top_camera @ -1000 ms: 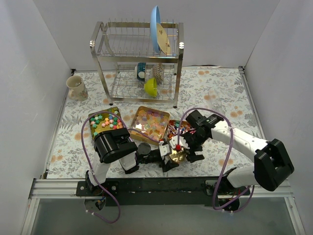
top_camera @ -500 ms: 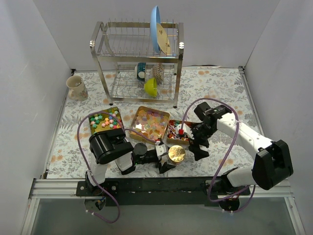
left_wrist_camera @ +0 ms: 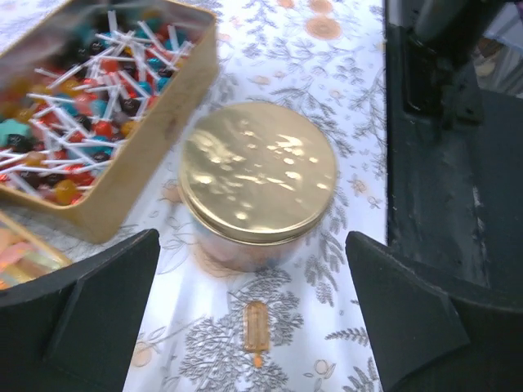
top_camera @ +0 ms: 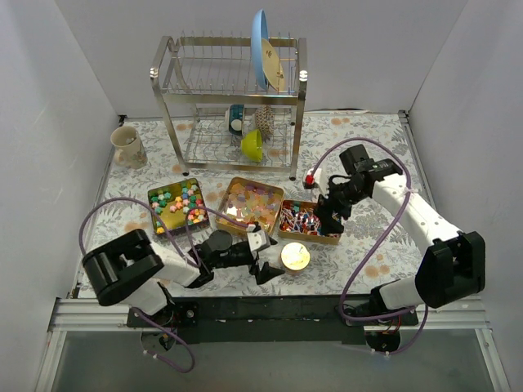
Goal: Pack the candies
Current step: Reset both arms
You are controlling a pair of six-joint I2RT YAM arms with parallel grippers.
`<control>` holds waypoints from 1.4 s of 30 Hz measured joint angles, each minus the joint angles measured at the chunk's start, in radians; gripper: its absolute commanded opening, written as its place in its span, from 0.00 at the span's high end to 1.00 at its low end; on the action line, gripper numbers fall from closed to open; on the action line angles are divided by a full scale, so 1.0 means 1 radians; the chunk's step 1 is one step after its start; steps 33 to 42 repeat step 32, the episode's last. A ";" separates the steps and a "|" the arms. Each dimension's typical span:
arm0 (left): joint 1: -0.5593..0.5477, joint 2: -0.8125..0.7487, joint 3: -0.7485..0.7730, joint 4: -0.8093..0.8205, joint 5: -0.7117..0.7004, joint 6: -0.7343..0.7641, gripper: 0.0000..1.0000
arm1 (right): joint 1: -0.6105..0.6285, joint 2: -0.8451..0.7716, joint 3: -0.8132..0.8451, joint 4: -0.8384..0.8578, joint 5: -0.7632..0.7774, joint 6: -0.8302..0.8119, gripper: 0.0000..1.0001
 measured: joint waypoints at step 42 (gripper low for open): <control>0.981 -0.288 0.661 -1.400 -0.121 -0.157 0.02 | -0.203 -0.322 -0.232 0.488 0.655 0.614 0.02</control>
